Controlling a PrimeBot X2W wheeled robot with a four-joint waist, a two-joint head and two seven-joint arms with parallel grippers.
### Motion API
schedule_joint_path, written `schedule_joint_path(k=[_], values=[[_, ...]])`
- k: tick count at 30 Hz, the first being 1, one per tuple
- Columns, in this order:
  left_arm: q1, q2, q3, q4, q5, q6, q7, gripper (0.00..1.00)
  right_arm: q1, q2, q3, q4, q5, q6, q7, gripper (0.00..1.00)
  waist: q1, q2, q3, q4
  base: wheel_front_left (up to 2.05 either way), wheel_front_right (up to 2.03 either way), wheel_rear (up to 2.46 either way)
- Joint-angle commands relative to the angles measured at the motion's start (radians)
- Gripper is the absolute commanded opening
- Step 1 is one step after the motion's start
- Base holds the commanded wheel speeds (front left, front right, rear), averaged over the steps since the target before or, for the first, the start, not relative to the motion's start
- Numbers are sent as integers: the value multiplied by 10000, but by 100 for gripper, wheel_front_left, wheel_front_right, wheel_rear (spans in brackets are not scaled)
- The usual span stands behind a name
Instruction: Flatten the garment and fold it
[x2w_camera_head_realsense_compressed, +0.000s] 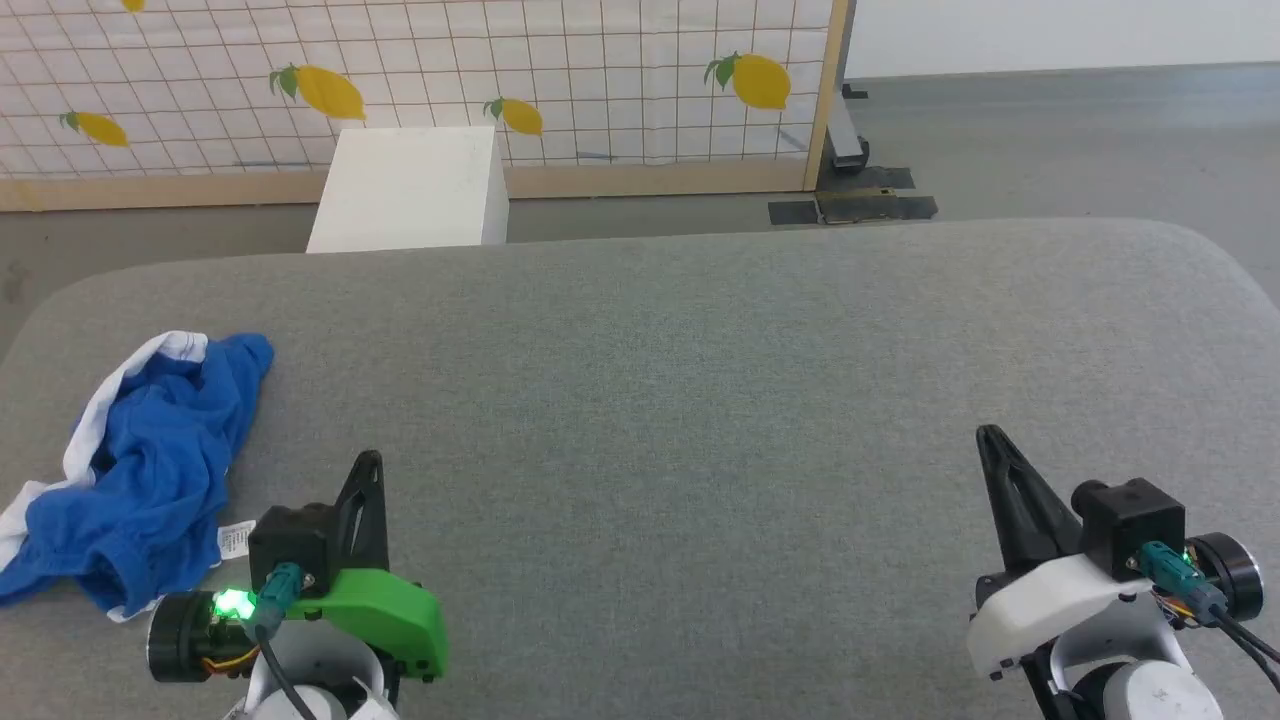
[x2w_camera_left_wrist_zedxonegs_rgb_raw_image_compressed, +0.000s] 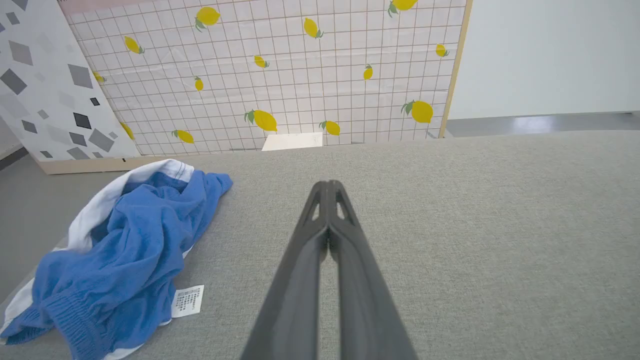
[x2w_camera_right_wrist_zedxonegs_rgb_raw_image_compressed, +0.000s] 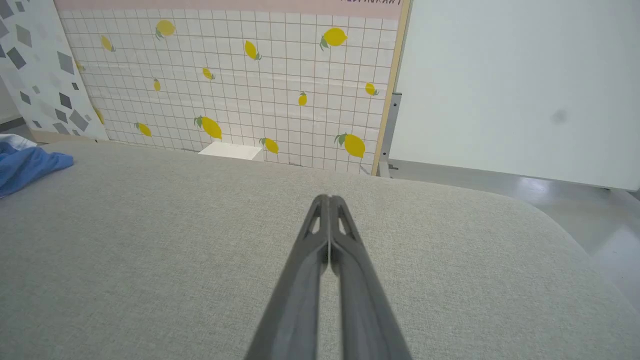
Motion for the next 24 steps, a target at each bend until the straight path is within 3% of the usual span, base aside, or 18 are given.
schedule_joint_path(k=[1, 24], values=[[111, -49, 5, -26, 103, 66, 14, 0, 138, 7, -9, -51, -60, -15, -1, 0, 0, 0, 0, 0, 0, 0, 0], [111, -49, 5, -26, 103, 66, 14, 0, 138, 7, -9, -51, -60, -15, -1, 0, 0, 0, 0, 0, 0, 0, 0]])
